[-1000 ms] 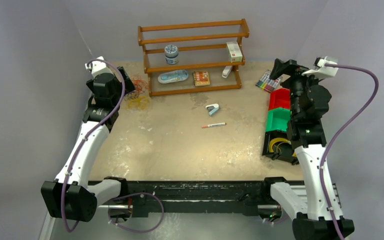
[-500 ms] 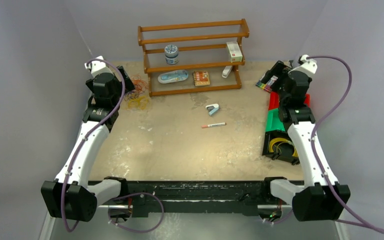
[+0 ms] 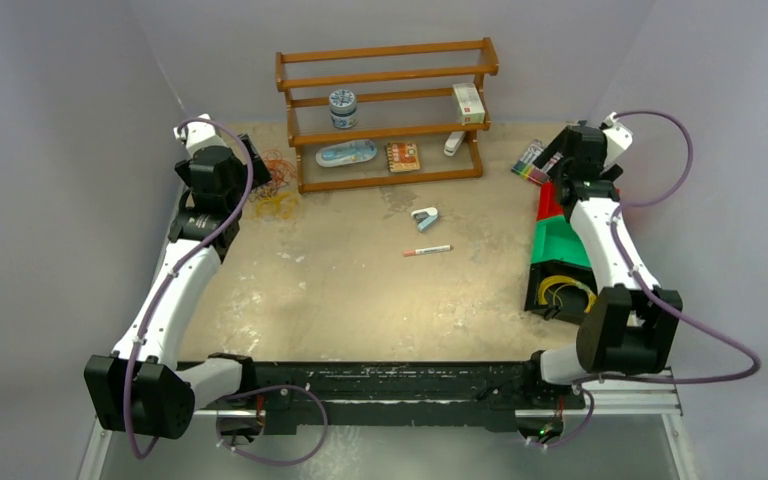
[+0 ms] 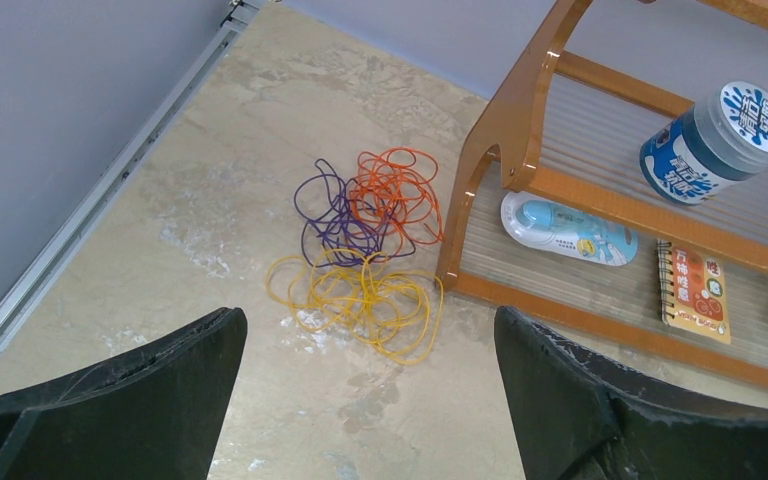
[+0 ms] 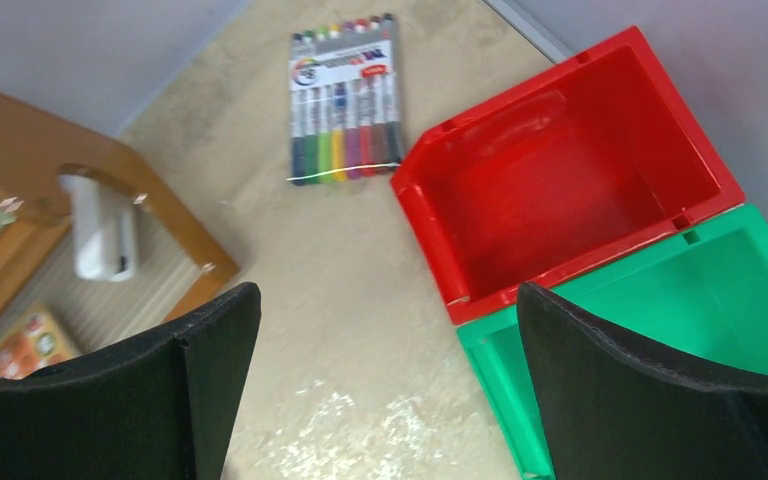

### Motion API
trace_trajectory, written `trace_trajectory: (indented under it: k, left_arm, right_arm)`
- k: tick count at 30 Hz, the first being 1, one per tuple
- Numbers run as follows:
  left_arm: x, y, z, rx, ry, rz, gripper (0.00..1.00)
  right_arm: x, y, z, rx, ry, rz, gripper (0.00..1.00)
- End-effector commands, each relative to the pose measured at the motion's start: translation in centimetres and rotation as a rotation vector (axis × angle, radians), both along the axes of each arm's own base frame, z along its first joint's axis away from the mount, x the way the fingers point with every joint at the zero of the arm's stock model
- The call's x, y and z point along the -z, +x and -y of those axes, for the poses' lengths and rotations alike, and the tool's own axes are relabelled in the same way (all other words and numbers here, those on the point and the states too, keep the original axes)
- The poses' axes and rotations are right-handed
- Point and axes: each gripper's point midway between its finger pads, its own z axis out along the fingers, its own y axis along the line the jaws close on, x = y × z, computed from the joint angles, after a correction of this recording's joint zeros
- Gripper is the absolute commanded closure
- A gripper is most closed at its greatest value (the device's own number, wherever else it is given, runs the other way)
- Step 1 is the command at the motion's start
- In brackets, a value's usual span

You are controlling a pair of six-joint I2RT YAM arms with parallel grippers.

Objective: Untangle the cables

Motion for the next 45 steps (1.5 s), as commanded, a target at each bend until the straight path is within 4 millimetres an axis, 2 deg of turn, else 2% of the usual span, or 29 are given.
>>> trace_trajectory:
  k: [1, 8, 15, 21, 30, 37, 45]
  left_arm:
    - [-1.0, 0.0, -0.6, -0.021, 0.017, 0.031, 0.06]
    - [-0.7, 0.0, -0.1, -0.009, 0.034, 0.016, 0.06]
    - [-0.6, -0.1, 0.2, -0.003, 0.048, 0.010, 0.06]
    - [-0.1, 0.3, 1.2, 0.031, 0.032, -0.001, 0.07]
    - [0.0, 0.2, 1.0, 0.026, 0.036, -0.006, 0.07]
    - [0.0, 0.2, 1.0, 0.026, 0.037, -0.006, 0.07]
    - [0.0, 0.2, 1.0, 0.027, 0.039, -0.008, 0.07]
  right_arm:
    - [-0.5, 1.8, 2.0, 0.030, 0.008, 0.029, 0.01]
    - [5.5, 4.3, 4.0, -0.067, -0.001, -0.162, 0.01]
    - [9.9, 5.9, 3.8, -0.172, 0.004, -0.265, 0.01]
    - [11.8, 7.0, 3.4, -0.235, 0.002, -0.304, 0.01]
    - [14.2, 7.7, 1.8, -0.353, 0.044, -0.335, 0.01]
    - [14.8, 7.8, 1.2, -0.409, 0.035, -0.334, 0.01]
    - [15.6, 7.6, -1.6, -0.516, 0.046, -0.344, 0.01]
